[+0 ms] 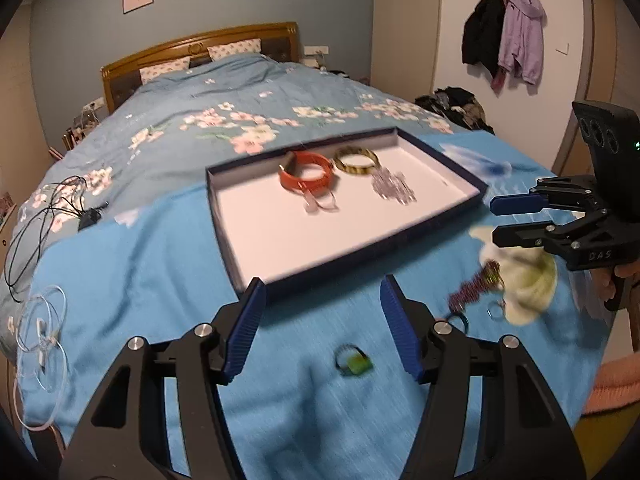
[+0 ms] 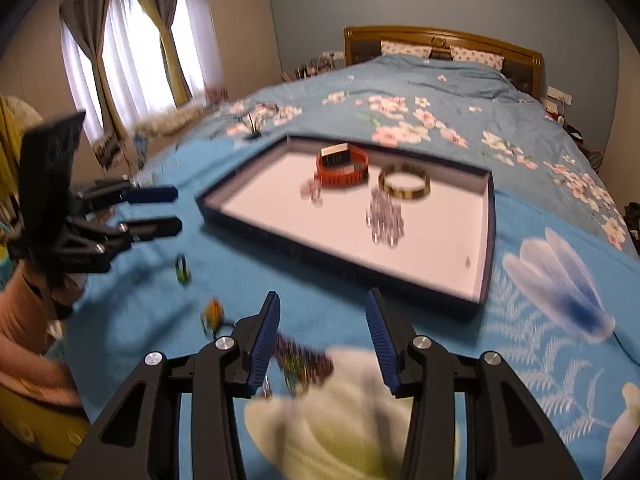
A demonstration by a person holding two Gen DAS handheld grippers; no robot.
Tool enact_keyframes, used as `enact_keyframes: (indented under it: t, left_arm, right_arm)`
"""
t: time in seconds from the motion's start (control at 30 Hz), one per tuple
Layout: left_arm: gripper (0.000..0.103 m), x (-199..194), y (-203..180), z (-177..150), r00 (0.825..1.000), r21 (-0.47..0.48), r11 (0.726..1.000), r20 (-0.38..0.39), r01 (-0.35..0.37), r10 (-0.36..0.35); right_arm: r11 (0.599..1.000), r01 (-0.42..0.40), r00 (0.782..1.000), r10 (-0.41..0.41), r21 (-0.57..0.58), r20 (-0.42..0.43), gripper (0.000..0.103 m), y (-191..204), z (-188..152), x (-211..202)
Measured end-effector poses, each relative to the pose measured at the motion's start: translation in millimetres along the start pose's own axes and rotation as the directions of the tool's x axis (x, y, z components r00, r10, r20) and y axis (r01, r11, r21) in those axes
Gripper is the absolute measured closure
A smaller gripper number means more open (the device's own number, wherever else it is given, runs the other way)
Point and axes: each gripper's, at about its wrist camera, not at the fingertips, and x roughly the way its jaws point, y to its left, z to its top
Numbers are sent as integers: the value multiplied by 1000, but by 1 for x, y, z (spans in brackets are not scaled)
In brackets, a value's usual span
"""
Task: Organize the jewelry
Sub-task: 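Move both tools back toward the remaining rings and purple bead necklace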
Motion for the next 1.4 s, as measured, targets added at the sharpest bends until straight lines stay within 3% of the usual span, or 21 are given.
enact_keyframes:
  t: [0.17, 0.33, 0.8, 1.17, 1.4]
  left_arm:
    - [44, 0, -6, -14, 1000, -17, 1000, -17, 13, -13]
    - [44, -3, -10, -24, 999, -31, 999, -27, 25, -26]
    - [41, 2, -14, -38, 997, -63, 997, -71, 33, -38]
    - [41, 10, -20, -35, 995, -60, 996, -78, 59, -64]
    - [42, 14, -20, -34, 994, -62, 996, -82, 65, -70]
  right_arm:
    - [999, -16, 1000, 17, 35, -23, 76, -3, -18, 0]
    - [998, -44, 999, 45, 35, -23, 76, 5, -26, -2]
    - [1000, 12, 999, -12, -10, -38, 76, 20, -30, 6]
    - [997, -52, 996, 48, -50, -72, 87, 31, -34, 8]
    - [1000, -20, 1000, 20, 10, -6, 87, 10, -21, -1]
